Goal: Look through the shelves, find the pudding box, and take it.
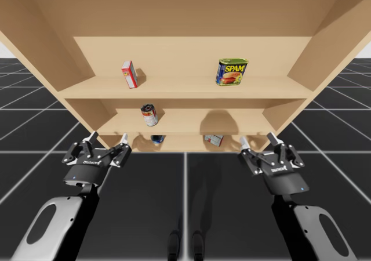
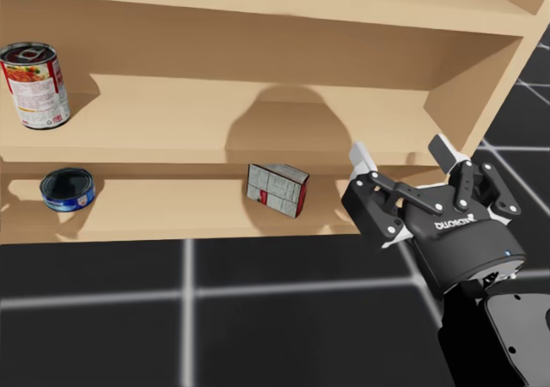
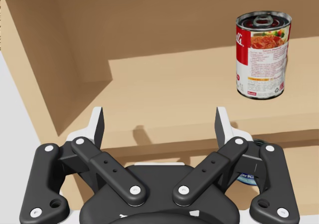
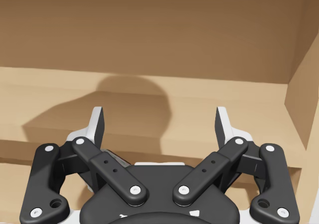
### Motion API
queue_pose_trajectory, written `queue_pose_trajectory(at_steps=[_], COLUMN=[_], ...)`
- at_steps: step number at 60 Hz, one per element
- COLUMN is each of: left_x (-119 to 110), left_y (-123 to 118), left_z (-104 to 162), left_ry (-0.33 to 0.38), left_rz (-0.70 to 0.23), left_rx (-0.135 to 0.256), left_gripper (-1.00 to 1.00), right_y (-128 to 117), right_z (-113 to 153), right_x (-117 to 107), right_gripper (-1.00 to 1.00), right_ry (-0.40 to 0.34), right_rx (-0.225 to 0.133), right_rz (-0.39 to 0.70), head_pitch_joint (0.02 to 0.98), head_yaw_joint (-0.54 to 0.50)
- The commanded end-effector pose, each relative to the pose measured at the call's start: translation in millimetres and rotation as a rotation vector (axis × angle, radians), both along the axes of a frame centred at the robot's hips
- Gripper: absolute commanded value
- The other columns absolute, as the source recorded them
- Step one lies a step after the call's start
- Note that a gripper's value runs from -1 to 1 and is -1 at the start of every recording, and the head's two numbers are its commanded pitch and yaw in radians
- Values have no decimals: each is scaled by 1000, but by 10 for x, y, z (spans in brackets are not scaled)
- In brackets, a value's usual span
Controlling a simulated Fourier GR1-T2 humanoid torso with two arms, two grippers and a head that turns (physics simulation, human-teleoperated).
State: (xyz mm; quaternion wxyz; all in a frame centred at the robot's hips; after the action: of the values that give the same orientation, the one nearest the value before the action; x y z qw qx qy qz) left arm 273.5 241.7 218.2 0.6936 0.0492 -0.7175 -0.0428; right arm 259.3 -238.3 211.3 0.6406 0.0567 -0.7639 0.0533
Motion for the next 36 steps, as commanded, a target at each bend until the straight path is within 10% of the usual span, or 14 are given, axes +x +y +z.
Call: queue_pose_trajectory(at_steps=[1, 36], left_x=[13, 42], left_y=[22, 71], left_z=[-19, -75], left_ry=[12, 30], left_rz=[18, 42], left_rx=[-1, 2], left_gripper=[-1000, -1000], right_y=[36, 58], right_z=[40, -601], right_x=[-91, 149], right_gripper=[-1000, -1000], right_ry=[29, 141], right_rx=[29, -77], right_rz=[59, 218], head_pitch_joint=[724, 731], head_yaw_joint=[-201, -195])
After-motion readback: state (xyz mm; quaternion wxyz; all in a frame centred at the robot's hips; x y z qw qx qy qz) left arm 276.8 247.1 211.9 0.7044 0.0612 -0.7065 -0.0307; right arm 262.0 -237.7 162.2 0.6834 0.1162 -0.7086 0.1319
